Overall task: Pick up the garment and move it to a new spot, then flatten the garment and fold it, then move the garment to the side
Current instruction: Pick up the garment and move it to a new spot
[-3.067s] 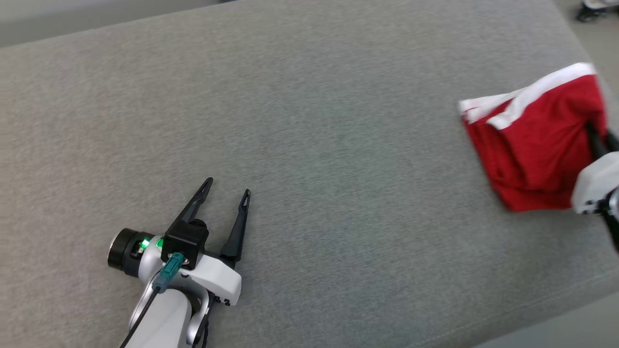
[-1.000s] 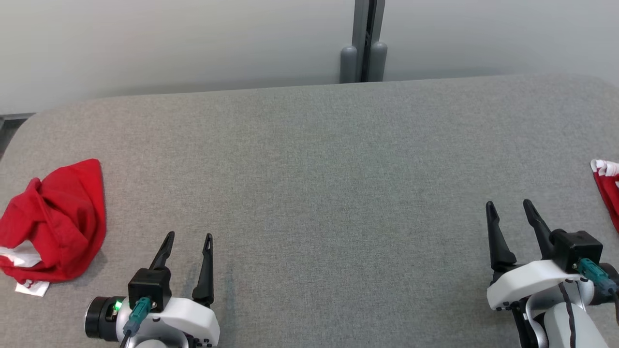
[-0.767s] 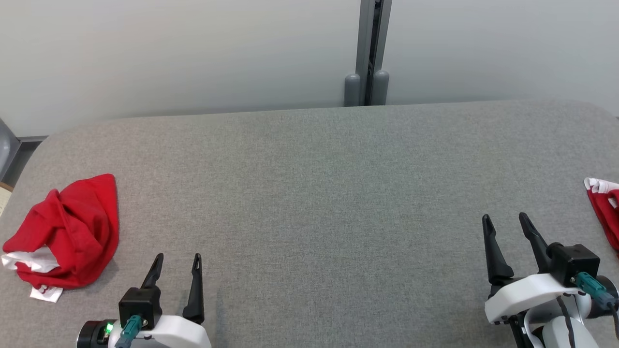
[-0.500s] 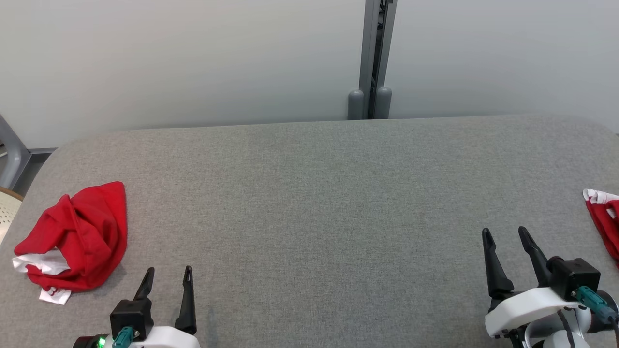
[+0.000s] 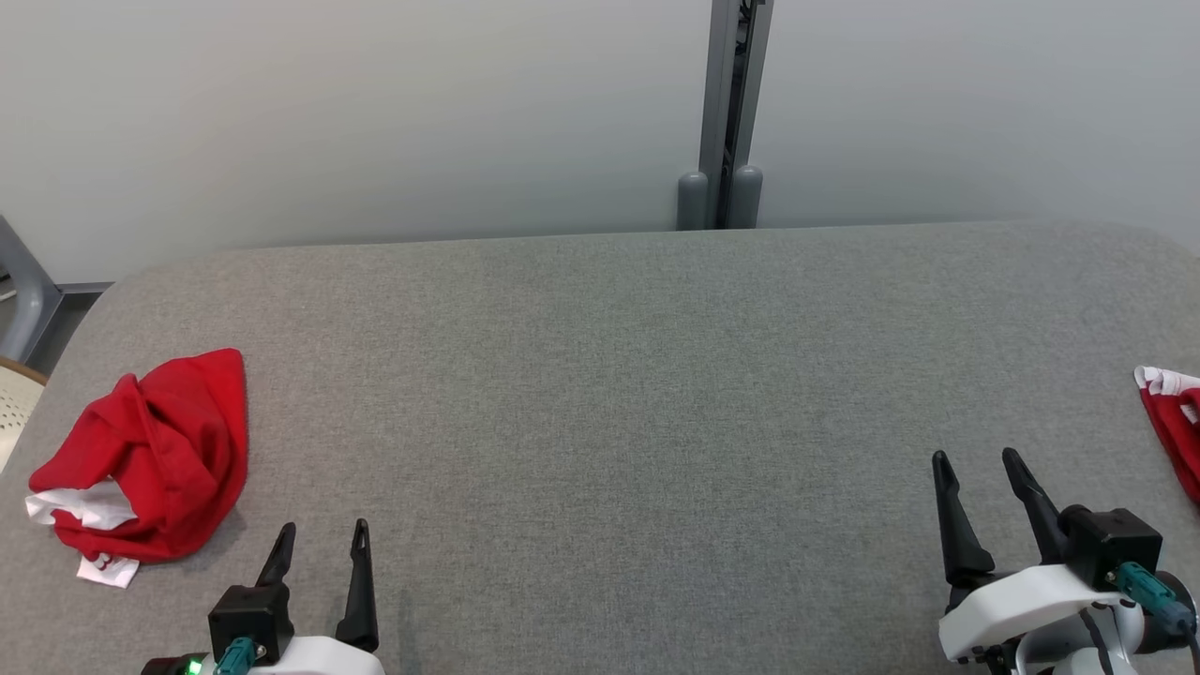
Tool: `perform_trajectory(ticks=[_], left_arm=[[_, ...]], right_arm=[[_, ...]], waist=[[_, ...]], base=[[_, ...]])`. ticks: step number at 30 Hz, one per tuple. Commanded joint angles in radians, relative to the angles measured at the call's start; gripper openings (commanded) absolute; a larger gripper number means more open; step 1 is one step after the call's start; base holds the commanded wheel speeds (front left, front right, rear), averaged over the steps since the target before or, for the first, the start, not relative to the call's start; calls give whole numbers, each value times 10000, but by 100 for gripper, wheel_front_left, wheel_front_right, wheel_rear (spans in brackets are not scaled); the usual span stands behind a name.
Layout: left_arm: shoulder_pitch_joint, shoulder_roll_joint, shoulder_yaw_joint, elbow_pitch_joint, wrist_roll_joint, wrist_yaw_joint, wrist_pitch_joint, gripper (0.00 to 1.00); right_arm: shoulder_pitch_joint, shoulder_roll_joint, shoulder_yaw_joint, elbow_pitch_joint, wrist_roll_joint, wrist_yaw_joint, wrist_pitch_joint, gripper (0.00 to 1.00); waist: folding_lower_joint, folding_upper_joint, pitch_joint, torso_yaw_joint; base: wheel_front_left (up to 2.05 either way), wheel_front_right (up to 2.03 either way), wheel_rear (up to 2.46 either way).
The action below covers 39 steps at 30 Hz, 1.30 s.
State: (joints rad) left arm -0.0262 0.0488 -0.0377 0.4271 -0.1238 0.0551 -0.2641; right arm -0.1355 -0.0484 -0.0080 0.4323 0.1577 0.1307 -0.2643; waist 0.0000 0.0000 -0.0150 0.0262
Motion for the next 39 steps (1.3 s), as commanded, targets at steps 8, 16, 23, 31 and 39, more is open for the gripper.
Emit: perform_trajectory(ticks=[8,16,23,31,39], left_arm=[[-65,38,60,-107,-185,142,-2,100],[-112,36,241,-87,-160,217,-2,100],[-157,41,690,-114,-148,285,-2,100],[-44,38,1167,-160,-222,321,-2,100],[67,36,1445,-100,-335,312,-2,100]], right_arm=[[-152,-51,307,120,74,1,3,100],[-174,-51,688,143,196,1,3,100],[-391,-53,1009,154,235,1,3,100],[-583,-56,1524,195,297,1,3,100],[-598,-54,1953,272,363,1,3,100]], waist=[[0,0,153,370],[0,0,254,1365],[0,0,515,2507],[0,0,632,3522],[0,0,647,4176]], base=[[0,0,0],[0,0,0],[0,0,0],[0,0,0],[0,0,0]])
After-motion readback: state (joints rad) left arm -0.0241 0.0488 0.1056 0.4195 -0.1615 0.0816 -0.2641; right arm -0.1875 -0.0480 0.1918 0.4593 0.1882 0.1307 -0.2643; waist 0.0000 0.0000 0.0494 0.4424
